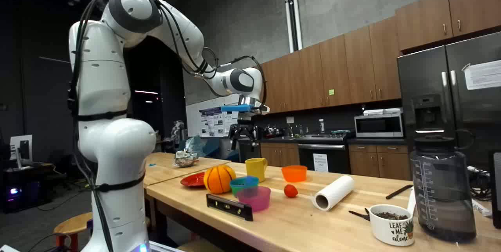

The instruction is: Move the yellow cup to the left

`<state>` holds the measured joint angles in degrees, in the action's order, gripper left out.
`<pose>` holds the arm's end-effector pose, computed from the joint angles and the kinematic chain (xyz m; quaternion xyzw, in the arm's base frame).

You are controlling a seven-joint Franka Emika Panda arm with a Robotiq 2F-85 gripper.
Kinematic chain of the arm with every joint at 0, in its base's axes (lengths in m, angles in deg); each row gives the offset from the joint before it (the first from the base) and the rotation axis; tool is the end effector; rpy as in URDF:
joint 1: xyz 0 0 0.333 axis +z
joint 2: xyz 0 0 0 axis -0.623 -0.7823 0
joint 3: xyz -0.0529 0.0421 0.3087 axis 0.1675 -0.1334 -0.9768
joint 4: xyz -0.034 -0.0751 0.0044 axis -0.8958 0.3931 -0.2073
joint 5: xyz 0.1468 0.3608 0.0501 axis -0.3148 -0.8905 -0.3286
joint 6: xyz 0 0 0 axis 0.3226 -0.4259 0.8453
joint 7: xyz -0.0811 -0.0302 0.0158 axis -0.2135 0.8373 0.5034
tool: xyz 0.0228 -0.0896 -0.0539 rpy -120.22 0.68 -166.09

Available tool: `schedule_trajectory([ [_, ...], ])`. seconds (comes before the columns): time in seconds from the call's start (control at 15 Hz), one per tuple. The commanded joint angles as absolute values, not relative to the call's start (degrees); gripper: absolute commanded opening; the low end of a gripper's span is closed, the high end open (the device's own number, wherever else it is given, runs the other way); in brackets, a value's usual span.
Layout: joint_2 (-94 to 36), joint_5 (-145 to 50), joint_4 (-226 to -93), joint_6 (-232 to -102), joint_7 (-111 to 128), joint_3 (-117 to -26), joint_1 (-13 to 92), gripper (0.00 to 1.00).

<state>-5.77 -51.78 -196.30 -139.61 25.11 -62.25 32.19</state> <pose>0.4437 -0.1574 0.3920 -0.9886 0.0634 0.1241 0.0568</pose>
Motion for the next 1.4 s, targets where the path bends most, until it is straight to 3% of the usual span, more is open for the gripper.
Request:
schedule_trajectory([
  [0.0,-5.82,-51.9,-196.2,-139.54,25.21,-63.28,31.13,1.0],
  [0.6,-7.98,-56.71,-195.16,-144.78,24.29,-63.27,31.24,1.0],
  [1.33,-25.25,-56.57,-181.36,-157.98,9.77,-63.38,30.18,1.0],
])
